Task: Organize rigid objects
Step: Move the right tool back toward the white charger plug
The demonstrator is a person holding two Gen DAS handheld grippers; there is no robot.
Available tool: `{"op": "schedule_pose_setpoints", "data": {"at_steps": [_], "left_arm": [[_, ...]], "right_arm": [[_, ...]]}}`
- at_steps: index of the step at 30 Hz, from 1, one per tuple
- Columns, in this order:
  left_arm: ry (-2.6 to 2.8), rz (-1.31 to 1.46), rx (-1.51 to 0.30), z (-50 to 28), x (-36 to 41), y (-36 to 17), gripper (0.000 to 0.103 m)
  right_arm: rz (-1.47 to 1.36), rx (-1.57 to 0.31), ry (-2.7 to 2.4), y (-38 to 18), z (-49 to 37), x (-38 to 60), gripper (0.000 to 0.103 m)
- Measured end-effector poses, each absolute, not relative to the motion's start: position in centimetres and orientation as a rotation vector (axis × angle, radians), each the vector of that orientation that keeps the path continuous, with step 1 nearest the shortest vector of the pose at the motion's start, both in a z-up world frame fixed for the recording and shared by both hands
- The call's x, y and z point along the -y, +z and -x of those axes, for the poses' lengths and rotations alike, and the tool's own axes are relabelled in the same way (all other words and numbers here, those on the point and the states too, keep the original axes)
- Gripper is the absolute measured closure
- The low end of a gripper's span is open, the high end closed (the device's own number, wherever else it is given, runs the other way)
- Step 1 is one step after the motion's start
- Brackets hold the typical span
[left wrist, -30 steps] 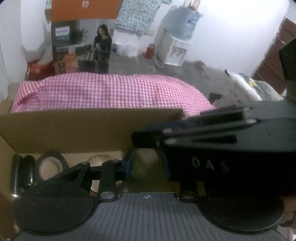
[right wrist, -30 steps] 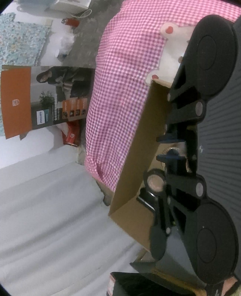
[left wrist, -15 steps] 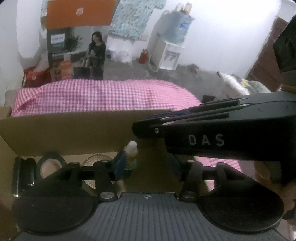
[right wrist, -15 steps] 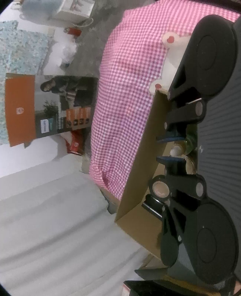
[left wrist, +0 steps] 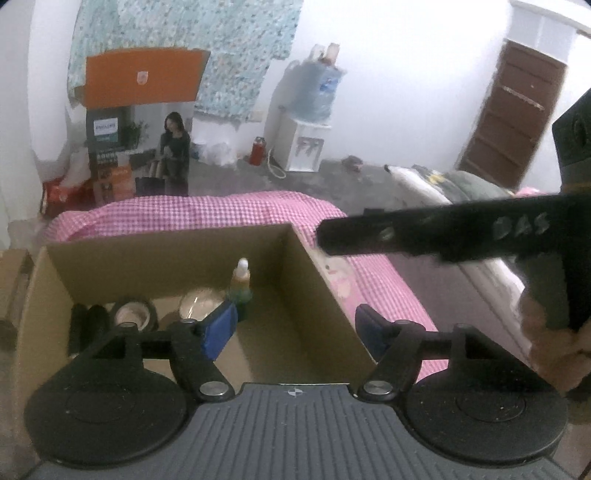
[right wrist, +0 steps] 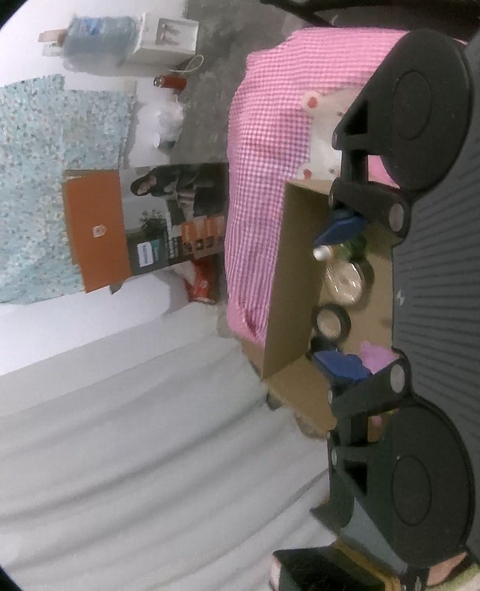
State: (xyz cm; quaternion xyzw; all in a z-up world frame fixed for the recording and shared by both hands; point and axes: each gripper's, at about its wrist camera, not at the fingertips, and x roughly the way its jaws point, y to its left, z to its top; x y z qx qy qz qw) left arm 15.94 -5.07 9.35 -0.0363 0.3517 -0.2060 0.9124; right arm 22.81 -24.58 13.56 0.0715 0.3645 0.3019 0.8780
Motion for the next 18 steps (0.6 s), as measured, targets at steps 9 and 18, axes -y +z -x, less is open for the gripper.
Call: {"op": "schedule_pose_setpoints", "data": {"at_steps": [9, 18], "left_arm": [[-0.446, 0.018, -0.736, -8.5, 2.3, 7.7, 0.030], [-0.384, -0.034, -0.803, -4.9, 0.6, 3.1, 0.030]], "right_arm": [[-0.275, -0.717, 0.699, 13.9, -13.8, 25.6, 0.033], [-0.428, -0.810, 0.734, 9.3, -10.0, 24.2, 0.033]]}}
